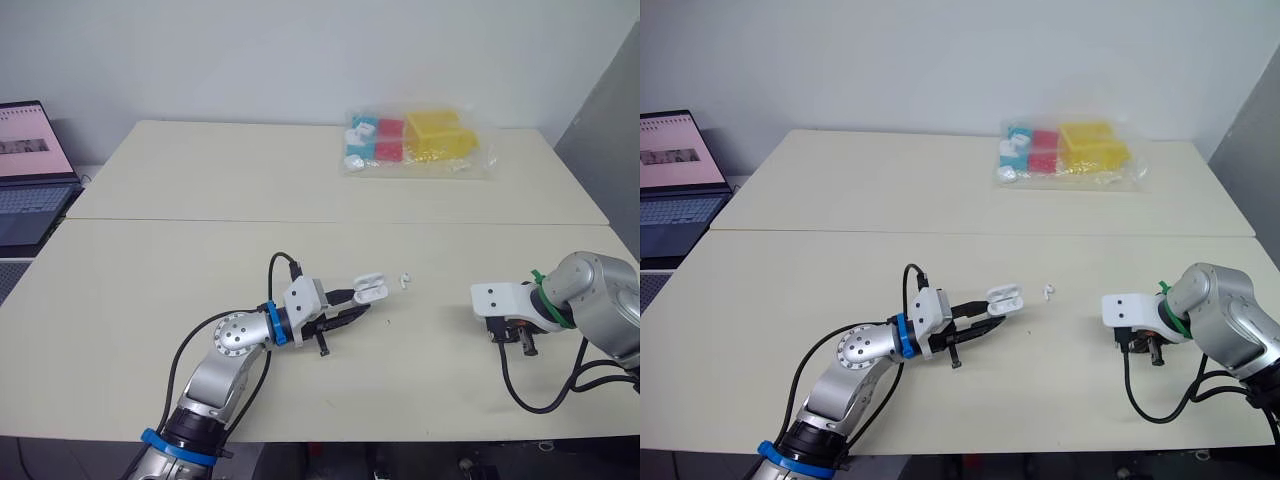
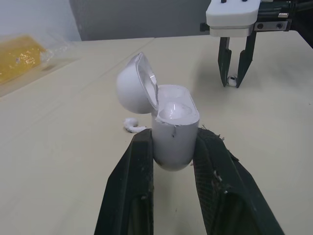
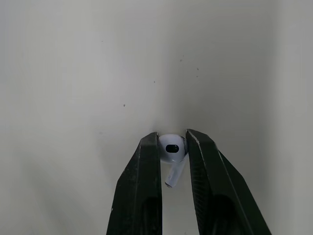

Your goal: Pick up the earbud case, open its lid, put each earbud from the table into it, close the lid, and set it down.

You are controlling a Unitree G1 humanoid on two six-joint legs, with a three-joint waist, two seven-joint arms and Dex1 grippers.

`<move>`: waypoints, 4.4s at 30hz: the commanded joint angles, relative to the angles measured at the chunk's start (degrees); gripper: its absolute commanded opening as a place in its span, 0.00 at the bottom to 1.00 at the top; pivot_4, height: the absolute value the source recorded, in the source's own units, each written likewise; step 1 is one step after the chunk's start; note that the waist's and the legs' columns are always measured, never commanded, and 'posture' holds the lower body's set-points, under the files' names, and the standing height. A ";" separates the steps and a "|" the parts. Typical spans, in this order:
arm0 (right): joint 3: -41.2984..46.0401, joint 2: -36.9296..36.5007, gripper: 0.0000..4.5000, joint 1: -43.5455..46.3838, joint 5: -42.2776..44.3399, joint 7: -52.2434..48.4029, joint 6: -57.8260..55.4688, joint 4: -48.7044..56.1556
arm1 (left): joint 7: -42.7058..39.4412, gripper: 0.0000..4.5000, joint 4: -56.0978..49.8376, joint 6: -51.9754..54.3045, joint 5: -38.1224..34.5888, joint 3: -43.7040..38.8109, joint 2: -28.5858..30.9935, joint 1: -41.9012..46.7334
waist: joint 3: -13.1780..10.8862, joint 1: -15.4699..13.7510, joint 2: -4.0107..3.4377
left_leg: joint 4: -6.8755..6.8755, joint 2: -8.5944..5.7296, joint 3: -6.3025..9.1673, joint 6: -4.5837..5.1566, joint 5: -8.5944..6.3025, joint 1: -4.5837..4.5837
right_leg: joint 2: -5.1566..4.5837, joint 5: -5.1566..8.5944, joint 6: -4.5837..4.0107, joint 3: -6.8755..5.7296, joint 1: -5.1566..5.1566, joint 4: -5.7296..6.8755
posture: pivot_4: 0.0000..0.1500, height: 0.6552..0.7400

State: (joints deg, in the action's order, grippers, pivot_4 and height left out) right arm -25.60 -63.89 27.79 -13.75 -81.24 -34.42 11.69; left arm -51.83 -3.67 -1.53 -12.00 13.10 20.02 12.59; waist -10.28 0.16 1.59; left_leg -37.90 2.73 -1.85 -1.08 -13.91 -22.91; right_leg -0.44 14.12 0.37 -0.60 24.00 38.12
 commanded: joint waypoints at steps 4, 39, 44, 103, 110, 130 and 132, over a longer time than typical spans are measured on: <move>3.99 -1.42 0.09 0.12 3.08 -1.59 0.88 2.43 | 0.14 0.17 -0.28 -1.20 0.04 -0.01 -0.23 1.08 | -0.01 -0.01 -0.01 | 0.01 0.00 0.00 0.00 0.00 -0.01 | 0.00 0.00 0.00 0.01 0.01 0.00 | 1.00 0.95; 25.61 44.47 0.09 -6.79 34.25 44.36 3.34 21.23 | 5.56 0.17 -10.11 20.51 -12.68 -6.42 -2.16 9.92 | 0.04 -0.03 0.10 | 0.02 0.01 0.08 0.00 0.01 -0.06 | 0.07 0.01 0.00 0.05 0.02 0.11 | 1.00 0.95; 24.63 42.87 0.09 -8.49 33.09 44.66 6.34 20.09 | 5.57 0.17 -10.41 20.67 -12.78 -6.30 -2.17 9.85 | 0.04 -0.03 0.10 | 0.03 0.00 0.08 0.00 0.00 -0.08 | 0.07 0.01 0.00 0.07 0.01 0.05 | 1.00 0.95; 17.81 44.28 0.65 -8.25 23.62 72.40 -13.63 8.45 | 3.88 0.17 -6.40 13.41 -7.27 -6.60 2.02 7.06 | 0.04 -0.09 0.11 | 0.10 0.02 0.01 0.01 0.00 -0.30 | 0.07 0.02 0.00 0.03 0.13 -0.13 | 1.00 0.95; 20.04 47.87 0.65 -9.76 23.15 74.03 -15.91 7.62 | 3.95 0.17 -6.74 13.44 -7.16 -6.62 2.17 6.37 | 0.04 -0.04 0.11 | 0.09 0.01 0.03 0.01 0.00 -0.31 | 0.04 0.01 0.00 0.02 0.14 -0.10 | 1.00 0.95; 19.73 51.21 0.57 -11.37 21.41 73.03 -18.15 5.80 | 4.02 0.17 -6.26 13.05 -6.84 -6.24 1.63 6.37 | 0.04 0.02 0.10 | 0.10 0.05 0.03 0.01 0.00 -0.26 | 0.09 0.01 -0.01 0.02 0.14 -0.07 | 1.00 0.95; 19.79 50.75 0.44 -11.39 21.53 72.46 -18.75 6.19 | 4.03 0.17 -6.17 12.91 -6.76 -6.26 1.62 6.30 | 0.04 0.01 0.10 | 0.10 0.05 0.03 0.01 0.00 -0.26 | 0.09 0.01 -0.01 0.01 0.13 -0.07 | 1.00 0.95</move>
State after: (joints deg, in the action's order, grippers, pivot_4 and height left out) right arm -6.04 -12.41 16.54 7.97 -8.63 -52.15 16.78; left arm -47.99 -8.44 12.77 -18.77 6.89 21.95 18.73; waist -10.24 0.18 1.69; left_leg -37.80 2.78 -1.82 -1.07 -13.92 -23.17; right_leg -0.35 14.13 0.36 -0.59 24.14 38.05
